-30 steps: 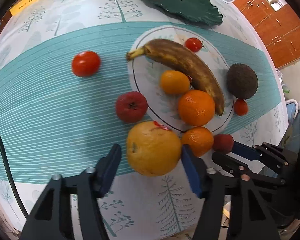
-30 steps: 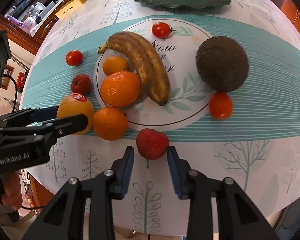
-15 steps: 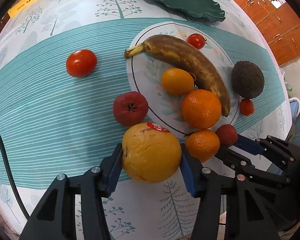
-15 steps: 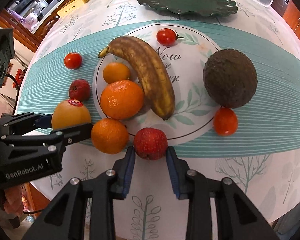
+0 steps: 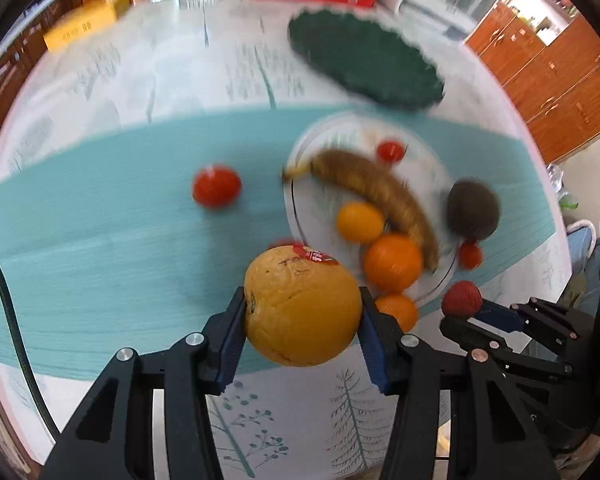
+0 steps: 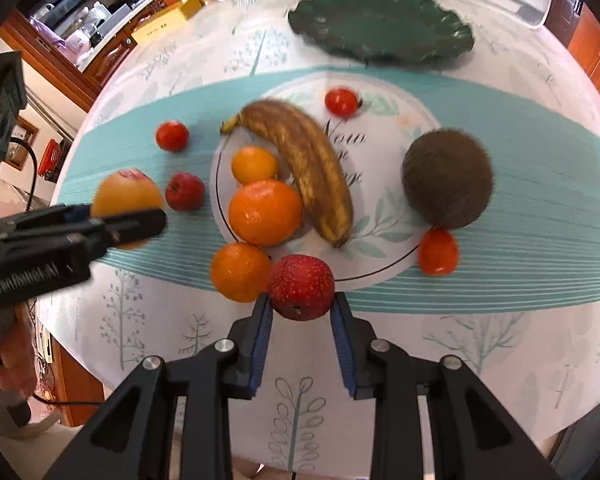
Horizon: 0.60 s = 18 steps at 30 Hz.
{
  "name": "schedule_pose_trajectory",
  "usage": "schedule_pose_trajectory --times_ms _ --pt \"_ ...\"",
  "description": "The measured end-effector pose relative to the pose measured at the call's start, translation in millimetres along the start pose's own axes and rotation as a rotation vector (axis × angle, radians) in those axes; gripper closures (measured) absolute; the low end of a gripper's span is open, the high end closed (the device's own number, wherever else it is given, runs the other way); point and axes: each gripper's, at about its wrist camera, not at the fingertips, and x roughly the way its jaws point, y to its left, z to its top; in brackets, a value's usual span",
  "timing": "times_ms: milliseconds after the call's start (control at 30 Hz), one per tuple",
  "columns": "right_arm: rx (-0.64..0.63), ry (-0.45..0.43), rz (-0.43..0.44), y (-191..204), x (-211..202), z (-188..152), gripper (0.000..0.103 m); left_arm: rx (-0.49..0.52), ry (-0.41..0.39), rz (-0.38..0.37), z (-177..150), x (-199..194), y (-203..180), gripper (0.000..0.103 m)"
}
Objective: Organize fruits
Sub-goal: 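Carry the grapefruit with the left tool while the right tool carries the red fruit onto the green plate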
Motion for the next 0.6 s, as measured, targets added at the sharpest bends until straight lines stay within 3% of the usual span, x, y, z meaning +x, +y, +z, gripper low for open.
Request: schedule_pose_trajectory --times_ms 167,333,600 --pt "-0.007 -0.085 -0.024 1 -42 15 0.073 0.05 -0.095 0.065 22 -39 -9 0.053" --pt "-0.029 -0.191 -0.076 11 -89 42 0.073 0.095 -0.181 0.011 52 -71 -20 0.053" --pt "-0.083 -0.328 -0.196 13 -152 98 0.073 0.181 -0.297 0.017 113 -110 -43 0.053"
